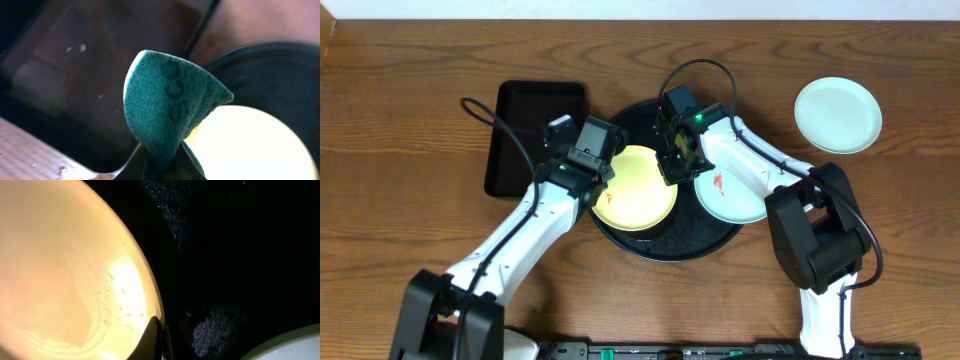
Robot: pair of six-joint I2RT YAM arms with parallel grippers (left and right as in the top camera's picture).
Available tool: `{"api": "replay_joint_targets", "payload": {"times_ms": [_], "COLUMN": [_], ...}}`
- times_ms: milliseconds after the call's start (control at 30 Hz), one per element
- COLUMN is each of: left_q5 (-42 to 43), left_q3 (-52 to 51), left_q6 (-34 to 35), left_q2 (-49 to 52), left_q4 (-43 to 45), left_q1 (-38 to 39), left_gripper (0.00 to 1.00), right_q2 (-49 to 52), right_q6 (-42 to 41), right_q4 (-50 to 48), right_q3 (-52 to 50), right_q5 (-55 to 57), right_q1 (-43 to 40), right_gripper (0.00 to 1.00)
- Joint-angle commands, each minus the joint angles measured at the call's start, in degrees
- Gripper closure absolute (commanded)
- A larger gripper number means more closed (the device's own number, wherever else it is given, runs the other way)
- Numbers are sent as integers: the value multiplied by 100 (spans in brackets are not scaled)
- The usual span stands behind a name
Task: Clean dirty plates on tray and stack at the side
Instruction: 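Scrub the yellow plate with the sponge while the right gripper holds it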
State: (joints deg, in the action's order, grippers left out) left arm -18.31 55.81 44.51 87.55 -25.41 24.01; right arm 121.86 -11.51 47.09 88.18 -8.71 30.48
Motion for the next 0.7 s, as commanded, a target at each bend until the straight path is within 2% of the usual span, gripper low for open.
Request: {"api": "replay_joint_targets", "payload": {"times_ms": [0,133,333,500,667], "left_q5": [535,1414,2087,2015,1316], "left_q3": [-42,-44,-46,-46,-46], "left_q6": [-118,-118,-116,-98,-98], "left_q2": [-61,177,828,1504,1897], "left_q4": [245,706,970,1001,813], "left_q1": [-13,-13,-15,-26,-26], "left_gripper": [92,92,92,92,92], "right_q2": [-35,-35,-35,-35,-35], "right_q6": [85,85,85,85,85], "right_q4": [90,92,92,92,94], "right_q3": [0,0,0,0,0], "right_q5": [420,420,420,420,422], "right_q1": [-81,-81,-81,-81,-81], "right_gripper": [99,99,99,99,99]}}
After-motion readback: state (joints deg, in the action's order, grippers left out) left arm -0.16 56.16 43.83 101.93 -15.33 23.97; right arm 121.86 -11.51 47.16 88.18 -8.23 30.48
